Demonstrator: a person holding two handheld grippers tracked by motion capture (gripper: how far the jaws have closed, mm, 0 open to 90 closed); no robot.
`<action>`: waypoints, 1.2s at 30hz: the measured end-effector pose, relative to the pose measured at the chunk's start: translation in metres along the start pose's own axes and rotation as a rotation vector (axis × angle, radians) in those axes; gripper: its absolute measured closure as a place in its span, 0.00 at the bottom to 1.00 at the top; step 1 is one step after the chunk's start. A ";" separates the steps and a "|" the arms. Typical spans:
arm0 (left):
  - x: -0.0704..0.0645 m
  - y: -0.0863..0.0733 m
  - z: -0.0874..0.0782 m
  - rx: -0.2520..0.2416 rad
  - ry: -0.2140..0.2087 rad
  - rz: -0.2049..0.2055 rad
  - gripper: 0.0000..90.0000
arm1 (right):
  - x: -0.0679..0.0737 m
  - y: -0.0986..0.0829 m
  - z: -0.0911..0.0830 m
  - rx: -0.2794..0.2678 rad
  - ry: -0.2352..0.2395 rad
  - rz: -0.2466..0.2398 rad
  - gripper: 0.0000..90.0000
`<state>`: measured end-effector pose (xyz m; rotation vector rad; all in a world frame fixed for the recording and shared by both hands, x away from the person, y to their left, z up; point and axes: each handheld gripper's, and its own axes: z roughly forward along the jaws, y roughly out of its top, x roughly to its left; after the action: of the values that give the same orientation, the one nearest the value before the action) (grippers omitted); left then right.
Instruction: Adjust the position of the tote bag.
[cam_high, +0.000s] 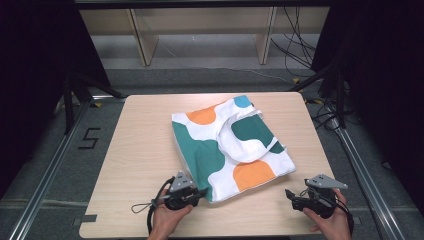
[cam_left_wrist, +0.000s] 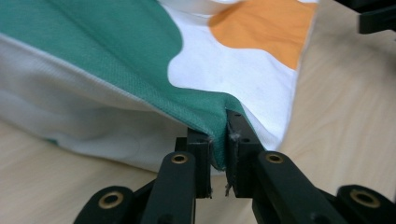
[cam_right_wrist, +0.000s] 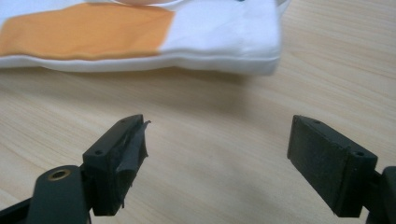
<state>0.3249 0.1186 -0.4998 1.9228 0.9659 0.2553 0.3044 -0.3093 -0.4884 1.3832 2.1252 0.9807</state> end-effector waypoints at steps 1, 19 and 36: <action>0.007 0.000 -0.003 0.001 0.013 -0.005 0.91 | 0.000 0.000 0.000 -0.015 -0.004 -0.009 0.23; 0.054 0.003 -0.019 0.009 0.112 -0.015 0.91 | 0.013 0.022 0.021 -0.049 0.255 -0.030 0.39; 0.102 0.032 0.008 0.033 0.188 -0.004 0.93 | 0.079 0.037 0.040 -0.004 0.381 -0.173 0.83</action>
<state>0.4143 0.1783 -0.4992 1.9518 1.1031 0.4267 0.3215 -0.2151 -0.4852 1.0507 2.4623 1.2548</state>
